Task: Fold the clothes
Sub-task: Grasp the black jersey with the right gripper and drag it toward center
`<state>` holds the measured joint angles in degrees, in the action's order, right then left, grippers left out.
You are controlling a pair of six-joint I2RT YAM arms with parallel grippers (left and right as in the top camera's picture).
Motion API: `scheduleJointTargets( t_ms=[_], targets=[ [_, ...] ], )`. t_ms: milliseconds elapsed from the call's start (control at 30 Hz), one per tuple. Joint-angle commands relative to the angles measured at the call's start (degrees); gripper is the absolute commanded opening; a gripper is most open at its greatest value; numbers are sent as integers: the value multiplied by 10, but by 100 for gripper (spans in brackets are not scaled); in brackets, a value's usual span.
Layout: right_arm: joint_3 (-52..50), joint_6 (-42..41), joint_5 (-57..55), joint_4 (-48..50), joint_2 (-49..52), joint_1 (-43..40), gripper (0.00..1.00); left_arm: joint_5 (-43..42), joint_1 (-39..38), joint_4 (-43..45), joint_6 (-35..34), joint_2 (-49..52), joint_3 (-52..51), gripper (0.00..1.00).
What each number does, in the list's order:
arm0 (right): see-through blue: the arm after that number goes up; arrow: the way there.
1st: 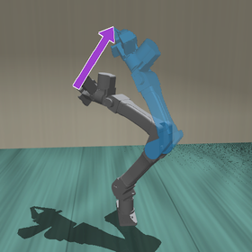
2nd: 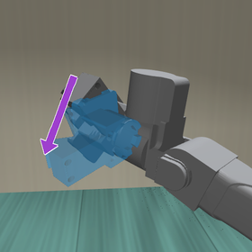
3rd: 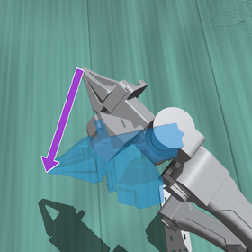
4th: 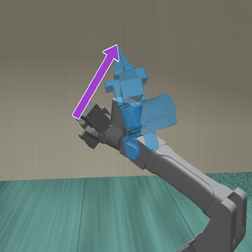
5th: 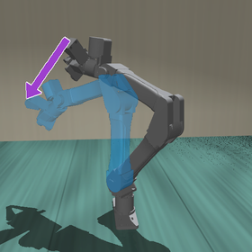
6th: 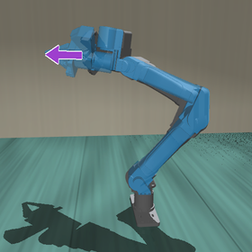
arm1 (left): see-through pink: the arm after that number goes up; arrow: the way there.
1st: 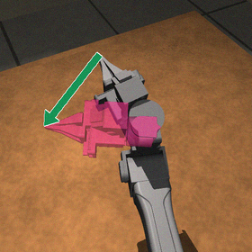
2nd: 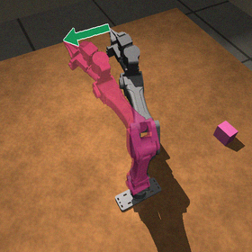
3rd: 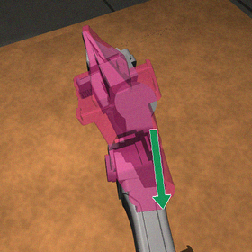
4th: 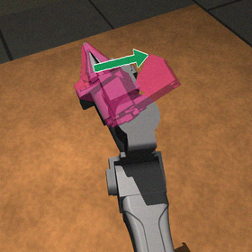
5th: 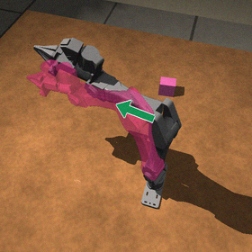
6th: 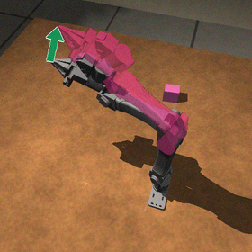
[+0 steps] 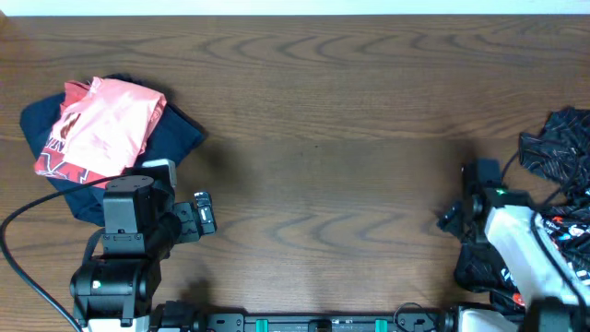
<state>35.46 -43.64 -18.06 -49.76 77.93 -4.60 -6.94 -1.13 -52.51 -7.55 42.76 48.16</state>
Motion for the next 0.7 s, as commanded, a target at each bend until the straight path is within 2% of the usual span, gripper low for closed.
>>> scheduleJointTargets(
  t_ms=[0, 67, 133, 200, 267, 300, 400, 667],
  targets=[
    [-30, -47, 2, 34, 38, -10, 98, -2, 3, -1, -5, 0, 11, 98],
    [-42, -47, 10, 52, 53, -10, 93, -2, 3, -1, -5, 0, 11, 98],
    [-53, -48, 12, 67, 61, -10, 63, -2, 3, 1, -5, 0, 11, 98],
    [-62, -48, 12, 81, 62, -10, 26, -1, 3, 3, -5, 0, 11, 98],
    [-67, -48, 16, 87, 62, -10, 9, -1, 3, 7, -5, 0, 11, 98],
    [-68, -48, 16, 86, 62, -10, 4, -1, 3, 8, -5, 0, 11, 98],
    [-69, -47, 16, 84, 62, -10, 1, -1, 3, 12, -5, 0, 11, 98],
    [-70, -50, 50, 101, 62, -10, 1, -1, 3, 17, -5, 0, 11, 98]
  ],
)
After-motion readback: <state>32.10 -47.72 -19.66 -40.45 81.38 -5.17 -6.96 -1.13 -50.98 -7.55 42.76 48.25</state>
